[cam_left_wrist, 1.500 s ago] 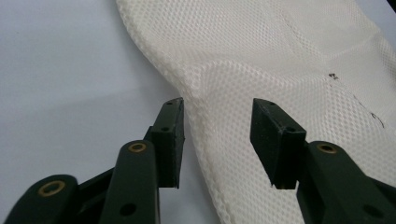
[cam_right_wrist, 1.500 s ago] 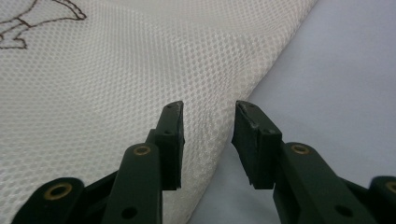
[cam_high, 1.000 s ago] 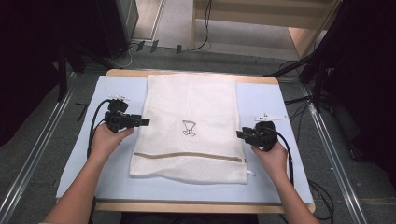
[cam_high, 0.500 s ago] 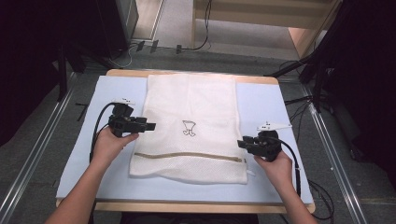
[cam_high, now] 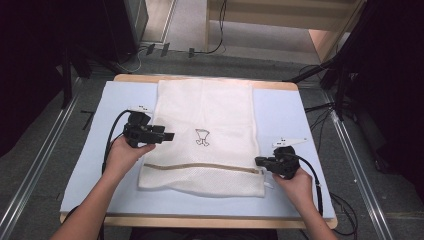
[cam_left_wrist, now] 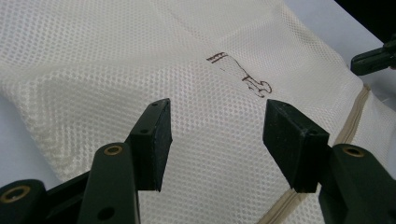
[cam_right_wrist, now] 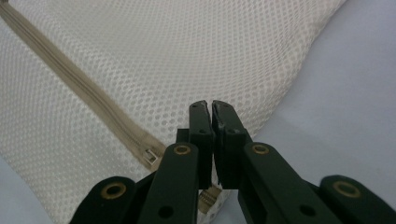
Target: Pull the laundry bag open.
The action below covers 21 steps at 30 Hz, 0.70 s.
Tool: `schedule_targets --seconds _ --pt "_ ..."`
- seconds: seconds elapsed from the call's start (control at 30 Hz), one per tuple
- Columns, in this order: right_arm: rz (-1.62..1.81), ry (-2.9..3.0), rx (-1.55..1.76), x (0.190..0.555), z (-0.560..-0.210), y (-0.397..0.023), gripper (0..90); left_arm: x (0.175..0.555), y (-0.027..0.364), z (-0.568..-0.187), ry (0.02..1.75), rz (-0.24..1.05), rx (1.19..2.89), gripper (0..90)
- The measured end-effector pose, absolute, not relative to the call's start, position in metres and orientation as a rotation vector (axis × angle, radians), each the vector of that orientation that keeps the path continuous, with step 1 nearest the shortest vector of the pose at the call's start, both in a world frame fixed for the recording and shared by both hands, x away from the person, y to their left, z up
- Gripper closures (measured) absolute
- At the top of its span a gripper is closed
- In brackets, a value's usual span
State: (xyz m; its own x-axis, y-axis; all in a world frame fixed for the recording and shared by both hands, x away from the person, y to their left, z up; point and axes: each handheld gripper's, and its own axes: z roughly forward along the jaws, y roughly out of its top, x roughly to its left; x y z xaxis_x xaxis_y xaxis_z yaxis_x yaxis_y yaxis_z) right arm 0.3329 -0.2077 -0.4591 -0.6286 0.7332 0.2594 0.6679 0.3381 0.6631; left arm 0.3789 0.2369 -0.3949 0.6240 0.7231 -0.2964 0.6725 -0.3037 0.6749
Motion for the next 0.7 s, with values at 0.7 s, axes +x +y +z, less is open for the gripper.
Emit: schedule_targets --seconds 0.7 --pt "1.178 2.606 1.267 0.318 -0.467 -0.209 90.0 0.381 0.228 -0.396 1.071 0.073 2.061 43.1"
